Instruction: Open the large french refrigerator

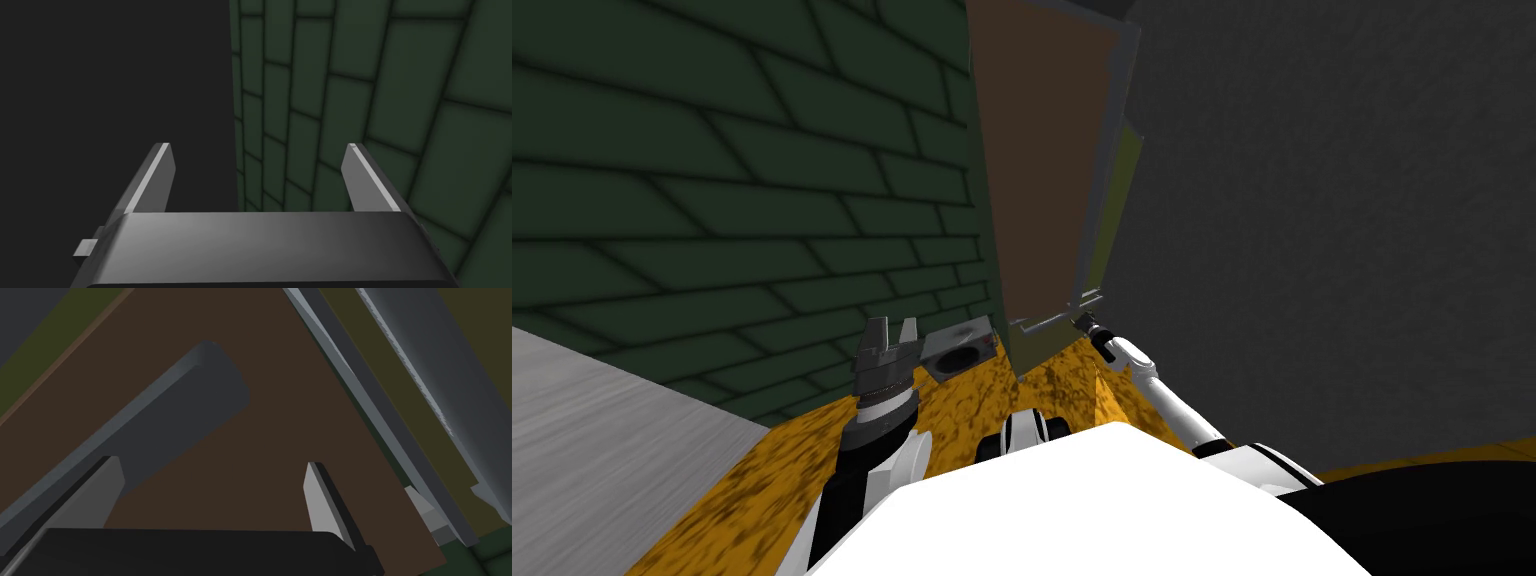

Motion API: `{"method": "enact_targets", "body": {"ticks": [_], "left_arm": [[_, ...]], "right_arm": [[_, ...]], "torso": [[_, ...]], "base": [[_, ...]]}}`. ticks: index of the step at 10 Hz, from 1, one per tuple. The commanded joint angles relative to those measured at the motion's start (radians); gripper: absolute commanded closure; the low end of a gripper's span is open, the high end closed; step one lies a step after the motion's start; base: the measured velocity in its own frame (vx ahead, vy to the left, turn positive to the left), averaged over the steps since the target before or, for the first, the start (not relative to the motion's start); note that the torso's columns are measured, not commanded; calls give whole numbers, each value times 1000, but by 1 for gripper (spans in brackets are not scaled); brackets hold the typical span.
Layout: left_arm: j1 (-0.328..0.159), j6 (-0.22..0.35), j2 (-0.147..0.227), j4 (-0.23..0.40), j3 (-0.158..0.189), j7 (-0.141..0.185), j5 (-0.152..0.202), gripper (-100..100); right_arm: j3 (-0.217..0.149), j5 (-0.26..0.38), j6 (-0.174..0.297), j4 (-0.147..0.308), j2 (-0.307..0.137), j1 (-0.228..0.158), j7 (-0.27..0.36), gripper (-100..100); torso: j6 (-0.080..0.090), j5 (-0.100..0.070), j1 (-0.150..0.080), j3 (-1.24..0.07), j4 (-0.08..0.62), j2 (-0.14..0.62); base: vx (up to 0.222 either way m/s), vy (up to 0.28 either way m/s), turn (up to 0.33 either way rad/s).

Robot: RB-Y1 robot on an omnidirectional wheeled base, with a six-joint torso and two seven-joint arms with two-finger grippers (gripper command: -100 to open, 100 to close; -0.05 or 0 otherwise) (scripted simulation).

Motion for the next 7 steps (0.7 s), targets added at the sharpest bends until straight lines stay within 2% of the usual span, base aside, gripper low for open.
{"method": "enact_targets", "body": {"ticks": [1,4,6,7], "left_arm": [[0,0,0,0,0,0,0,0],[0,0,0,0,0,0,0,0],[0,0,0,0,0,0,0,0],[0,0,0,0,0,0,0,0]], "right_arm": [[20,-3,-15,-11,-10,1,-4,-100],[42,-3,-46,-16,-19,-1,-5,-100],[35,-2,-44,-13,-13,-1,-2,-100],[34,-2,-44,-13,-13,-1,-2,100]], "torso": [[0,2,6,2,1,3],[0,4,12,4,2,6],[0,5,16,6,3,9],[0,5,17,6,3,10]], "base": [[67,-173,66],[97,-172,97],[21,-49,10],[0,-4,12]]}}
